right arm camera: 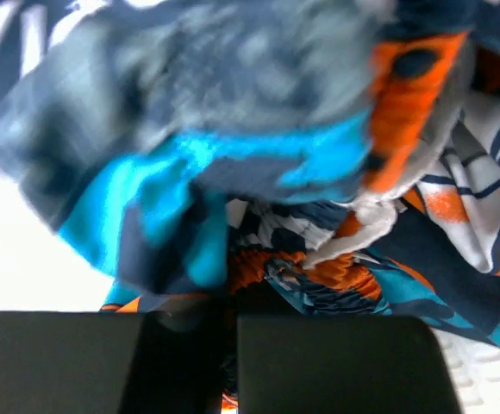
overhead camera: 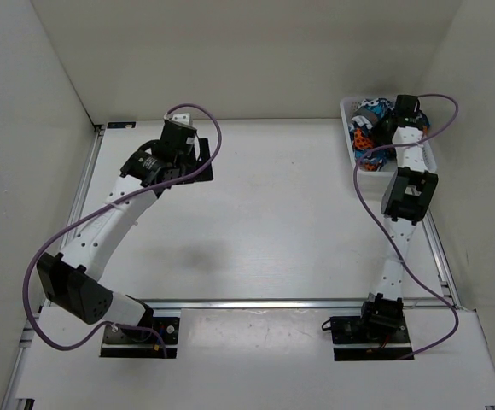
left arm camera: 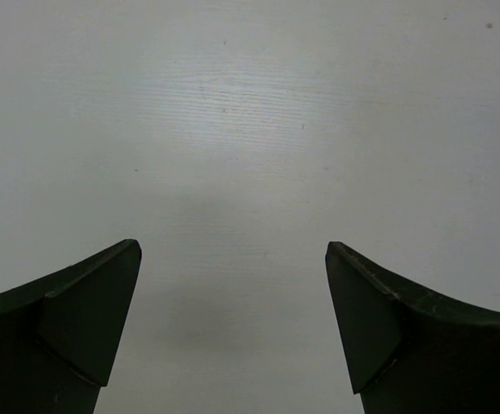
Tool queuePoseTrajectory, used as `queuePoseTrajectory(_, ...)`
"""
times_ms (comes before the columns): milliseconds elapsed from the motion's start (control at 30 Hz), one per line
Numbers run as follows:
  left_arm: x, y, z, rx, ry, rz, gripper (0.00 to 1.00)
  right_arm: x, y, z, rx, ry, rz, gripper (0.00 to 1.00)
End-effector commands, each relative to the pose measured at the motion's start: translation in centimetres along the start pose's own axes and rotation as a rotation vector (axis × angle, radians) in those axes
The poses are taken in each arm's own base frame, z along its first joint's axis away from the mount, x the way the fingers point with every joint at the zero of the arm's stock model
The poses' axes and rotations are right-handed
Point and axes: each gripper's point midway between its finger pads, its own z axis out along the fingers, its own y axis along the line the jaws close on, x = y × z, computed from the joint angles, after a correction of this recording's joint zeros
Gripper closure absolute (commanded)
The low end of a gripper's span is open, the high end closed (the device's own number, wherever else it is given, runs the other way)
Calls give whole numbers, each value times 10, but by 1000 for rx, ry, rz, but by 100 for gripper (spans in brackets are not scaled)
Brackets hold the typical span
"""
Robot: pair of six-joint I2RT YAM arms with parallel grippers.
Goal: Fold and stack the shorts
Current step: Grab the shorts from the pile, then move the shorts to the center of the board
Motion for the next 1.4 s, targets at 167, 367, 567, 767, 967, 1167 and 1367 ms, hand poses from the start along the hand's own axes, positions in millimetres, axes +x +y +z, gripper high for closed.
queuePoseTrajectory(167,-33,-21,-33,148,-85,-55,0,-95,101,-173,-151,-334,-101,100)
queuePoseTrajectory(367,-18,-23,-51,255,-47,-128,0,-102,200,-364,-444,-485,-316,100)
queuePoseTrajectory(567,-25,3,-71,260,-95,-198,0,-32,276,-500,-782,-479,-477,100)
queuePoseTrajectory(767,-67,73,-108,121,-215,-304,0,74,291,-536,-907,-275,-551,100)
queuePoseTrajectory(967,-76,86,-112,145,-211,-322,0,173,224,-433,-645,46,-520,32)
queuePoseTrajectory(1167,-30,31,-65,391,77,-247,0,178,156,-381,-370,216,-465,12)
queuePoseTrajectory(1367,69,15,-29,381,295,-225,38,197,93,-395,-232,132,-436,41)
